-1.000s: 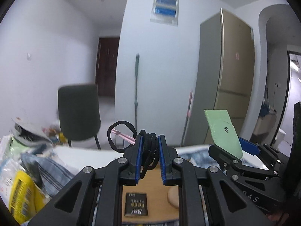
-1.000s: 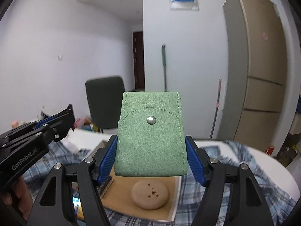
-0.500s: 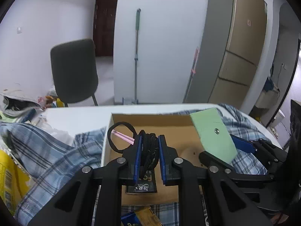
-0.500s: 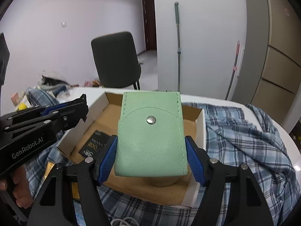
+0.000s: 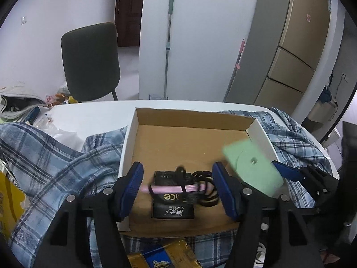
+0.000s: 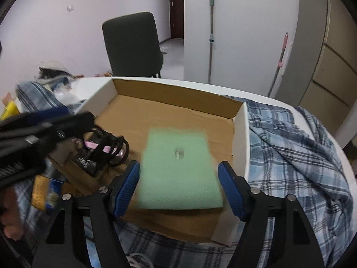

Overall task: Organize soft objects
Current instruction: 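Open both tools to drop the hair ties and green pouch into the box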

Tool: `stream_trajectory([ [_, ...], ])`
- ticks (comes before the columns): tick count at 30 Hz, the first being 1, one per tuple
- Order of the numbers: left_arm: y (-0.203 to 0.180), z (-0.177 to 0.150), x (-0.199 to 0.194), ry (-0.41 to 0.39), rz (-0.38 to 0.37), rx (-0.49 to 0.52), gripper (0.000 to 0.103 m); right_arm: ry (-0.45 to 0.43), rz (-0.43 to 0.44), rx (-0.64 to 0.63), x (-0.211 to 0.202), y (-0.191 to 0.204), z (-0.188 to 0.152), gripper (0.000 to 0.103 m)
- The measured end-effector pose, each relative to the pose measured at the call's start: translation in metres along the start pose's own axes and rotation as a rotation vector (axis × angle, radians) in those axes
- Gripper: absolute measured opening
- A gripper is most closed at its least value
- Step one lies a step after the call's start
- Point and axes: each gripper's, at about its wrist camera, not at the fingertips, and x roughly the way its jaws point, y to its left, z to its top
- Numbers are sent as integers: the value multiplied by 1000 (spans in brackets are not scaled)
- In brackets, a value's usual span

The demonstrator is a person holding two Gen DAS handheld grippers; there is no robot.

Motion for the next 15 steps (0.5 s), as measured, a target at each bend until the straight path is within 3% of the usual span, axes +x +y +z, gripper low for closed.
stream_trajectory([
  [15,-1,3,-12,-33,16,24,66,0,9,1,-2,-2,0,75],
])
